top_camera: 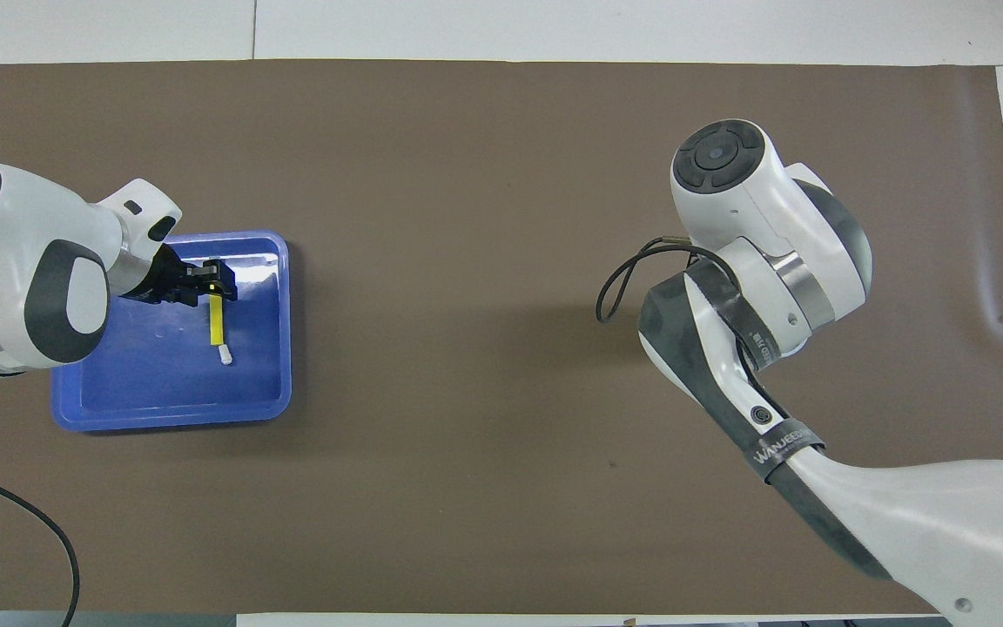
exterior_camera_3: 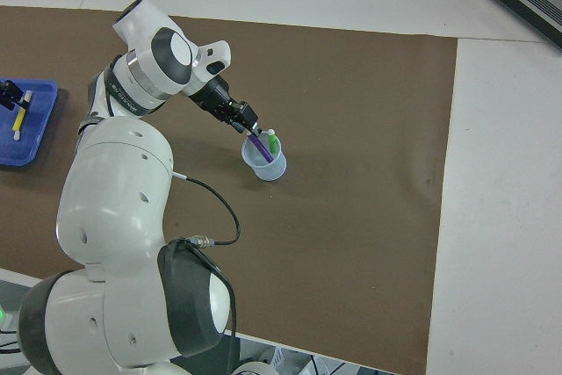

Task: Right arm passes pens to left for tray arrangement
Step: 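Lay the yellow pen in the blue tray while the right gripper withdraws, then pull a purple pen from the cup and carry it toward the left gripper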

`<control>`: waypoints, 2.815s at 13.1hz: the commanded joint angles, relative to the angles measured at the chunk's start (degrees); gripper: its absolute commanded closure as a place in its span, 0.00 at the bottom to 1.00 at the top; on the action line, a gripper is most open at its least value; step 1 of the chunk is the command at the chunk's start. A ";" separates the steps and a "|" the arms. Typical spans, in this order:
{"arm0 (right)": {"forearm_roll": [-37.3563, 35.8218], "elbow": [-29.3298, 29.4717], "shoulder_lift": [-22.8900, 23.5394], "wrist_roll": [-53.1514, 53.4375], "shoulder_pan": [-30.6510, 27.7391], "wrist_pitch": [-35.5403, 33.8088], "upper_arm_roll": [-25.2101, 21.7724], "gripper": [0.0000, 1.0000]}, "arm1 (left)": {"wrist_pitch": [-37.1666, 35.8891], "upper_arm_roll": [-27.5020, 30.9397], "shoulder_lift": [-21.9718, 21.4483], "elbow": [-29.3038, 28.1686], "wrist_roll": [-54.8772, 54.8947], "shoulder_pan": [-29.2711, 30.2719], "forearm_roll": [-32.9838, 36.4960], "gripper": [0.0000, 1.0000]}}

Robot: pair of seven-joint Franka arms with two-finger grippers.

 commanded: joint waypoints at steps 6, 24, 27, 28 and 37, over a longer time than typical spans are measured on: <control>-0.99 -2.24 -1.69 1.68 -0.45 0.68 0.50 0.75 | 0.62 0.20 0.39 0.22 -0.27 0.17 0.77 0.00; 29.89 9.88 -6.27 19.31 -1.15 1.99 0.77 1.00 | -20.91 0.12 -10.59 9.45 -24.15 0.25 -4.68 0.00; 39.58 9.98 -6.09 28.73 -0.71 6.91 1.03 1.00 | -21.44 -0.14 -14.46 8.83 -38.55 0.08 -8.10 0.00; 45.70 9.98 -6.00 32.67 -0.62 10.05 1.81 1.00 | -21.35 -0.15 -15.68 8.83 -45.21 -0.01 -9.59 0.00; 69.40 9.71 -3.28 44.40 -0.45 21.25 9.73 1.00 | -19.86 -0.23 -21.41 9.53 -97.34 -7.99 -12.33 0.00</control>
